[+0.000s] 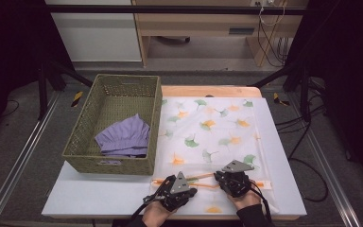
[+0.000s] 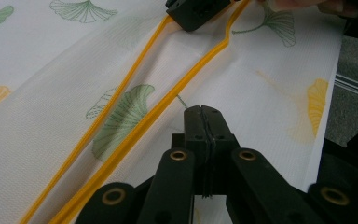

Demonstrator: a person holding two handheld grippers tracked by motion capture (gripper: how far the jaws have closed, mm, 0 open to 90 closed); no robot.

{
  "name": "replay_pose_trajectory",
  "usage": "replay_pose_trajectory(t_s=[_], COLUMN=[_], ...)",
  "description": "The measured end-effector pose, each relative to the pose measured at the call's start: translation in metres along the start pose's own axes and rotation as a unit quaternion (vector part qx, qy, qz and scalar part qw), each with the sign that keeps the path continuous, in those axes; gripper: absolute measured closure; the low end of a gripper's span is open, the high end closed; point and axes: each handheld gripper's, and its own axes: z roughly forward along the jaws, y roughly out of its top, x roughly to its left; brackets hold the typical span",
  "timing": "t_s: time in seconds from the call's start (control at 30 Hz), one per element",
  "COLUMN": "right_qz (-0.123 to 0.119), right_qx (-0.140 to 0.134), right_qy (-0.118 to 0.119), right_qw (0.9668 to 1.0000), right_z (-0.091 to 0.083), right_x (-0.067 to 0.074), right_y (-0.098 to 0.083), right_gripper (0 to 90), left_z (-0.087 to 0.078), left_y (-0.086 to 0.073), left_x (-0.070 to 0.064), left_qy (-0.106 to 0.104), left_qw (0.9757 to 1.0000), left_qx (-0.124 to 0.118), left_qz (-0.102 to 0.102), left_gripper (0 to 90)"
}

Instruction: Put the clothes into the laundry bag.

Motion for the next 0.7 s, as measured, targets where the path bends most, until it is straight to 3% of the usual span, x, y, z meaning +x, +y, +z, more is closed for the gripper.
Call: replay_pose_trajectory(t_s=[0.1,0.17,0.33,0.5,0.6,0.7], right_qz=[0.004,-0.006,-0.001,0.009,0.009,0.007], right_qx=[0.006,0.008,0.01,0.007,-0.007,-0.021], right_qy=[0.005,0.006,0.005,0.01,0.012,0.015], right_qw=[1.0,0.9999,0.9999,0.9999,0.9999,0.9997], right_z=[-0.002,-0.003,-0.003,-0.005,-0.011,-0.016], right_x=[0.001,0.002,0.0,-0.001,-0.001,0.0], right_y=[-0.001,-0.002,-0.001,0.0,0.004,0.006], right_gripper=[79.7,78.7,88.4,88.9,88.8,88.8], left_z=[0.0,0.0,0.0,0.0,-0.006,-0.014], left_y=[0.0,0.0,0.001,0.005,0.011,0.021], left_x=[0.0,-0.001,-0.002,-0.002,-0.001,0.001], left_qy=[0.001,0.003,0.006,0.008,0.011,0.031], left_qw=[1.0,1.0,1.0,0.9999,0.9999,0.9994], left_qx=[0.0,0.0,0.002,0.013,0.0,-0.012], left_qz=[0.001,0.001,0.004,0.009,0.007,0.011], left_gripper=[88.4,88.4,88.1,86.6,84.9,80.4])
